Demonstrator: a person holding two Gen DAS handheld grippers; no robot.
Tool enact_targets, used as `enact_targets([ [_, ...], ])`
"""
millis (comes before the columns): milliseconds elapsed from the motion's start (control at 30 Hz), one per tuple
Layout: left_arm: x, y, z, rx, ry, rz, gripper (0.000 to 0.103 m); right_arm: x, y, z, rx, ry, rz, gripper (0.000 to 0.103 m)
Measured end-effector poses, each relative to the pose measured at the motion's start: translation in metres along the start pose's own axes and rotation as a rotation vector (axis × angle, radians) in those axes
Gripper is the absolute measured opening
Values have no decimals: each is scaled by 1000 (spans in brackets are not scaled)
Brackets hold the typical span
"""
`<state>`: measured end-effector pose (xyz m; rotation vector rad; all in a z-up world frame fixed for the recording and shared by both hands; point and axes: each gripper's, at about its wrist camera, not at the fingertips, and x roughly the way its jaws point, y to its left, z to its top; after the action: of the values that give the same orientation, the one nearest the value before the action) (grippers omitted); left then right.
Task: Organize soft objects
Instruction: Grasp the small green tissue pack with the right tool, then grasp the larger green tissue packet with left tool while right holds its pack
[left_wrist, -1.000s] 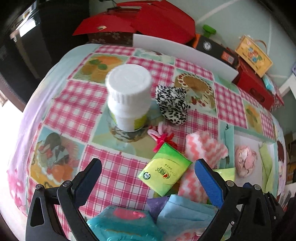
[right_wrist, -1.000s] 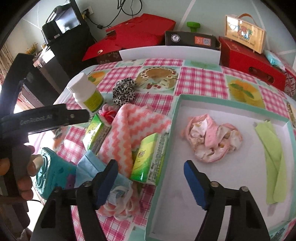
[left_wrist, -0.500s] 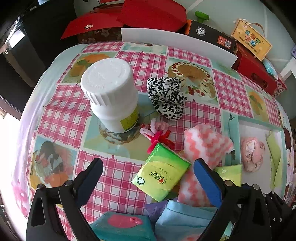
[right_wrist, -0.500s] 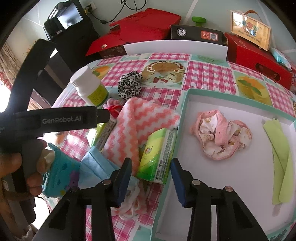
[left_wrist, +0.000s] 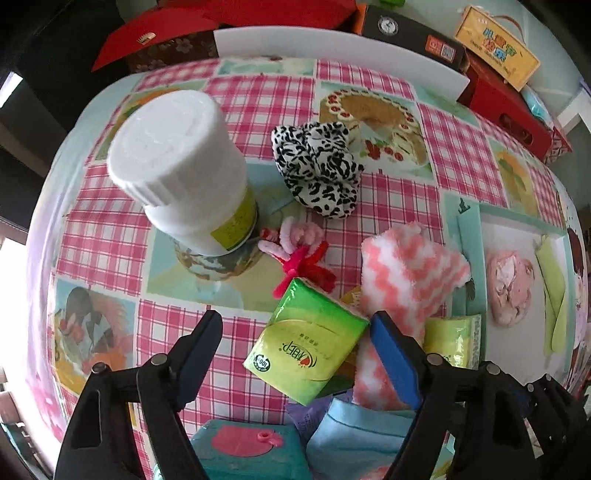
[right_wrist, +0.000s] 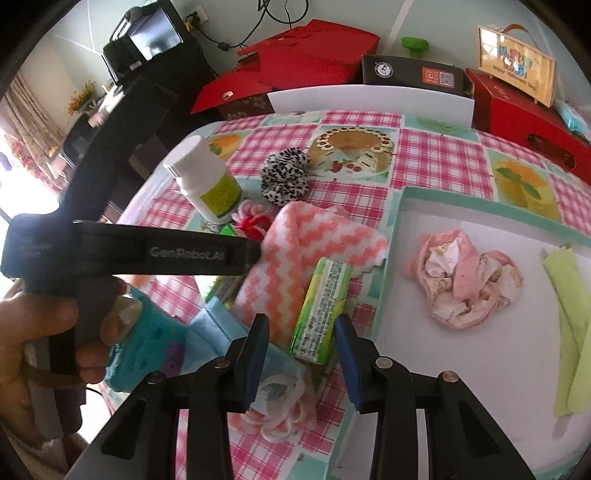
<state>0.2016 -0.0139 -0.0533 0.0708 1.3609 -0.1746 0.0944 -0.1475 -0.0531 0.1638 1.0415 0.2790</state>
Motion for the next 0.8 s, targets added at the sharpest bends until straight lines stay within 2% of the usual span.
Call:
enact_targets([
  [133, 7, -1, 8, 13, 34, 0, 79, 2, 0, 0, 12, 0, 23, 39],
  [233, 12, -4, 14, 25, 63, -2, 69, 5, -4, 0, 30, 7, 15, 39],
  [500, 23, 0, 17, 25, 100, -14, 62, 17, -7, -1, 40, 40, 3, 36],
  [633, 27, 1, 19, 18, 103, -9, 62, 22, -8, -2, 46, 48, -15, 31],
  [800, 25, 0, 17, 11, 101, -2, 62, 24, -10, -2, 55, 42, -12, 31],
])
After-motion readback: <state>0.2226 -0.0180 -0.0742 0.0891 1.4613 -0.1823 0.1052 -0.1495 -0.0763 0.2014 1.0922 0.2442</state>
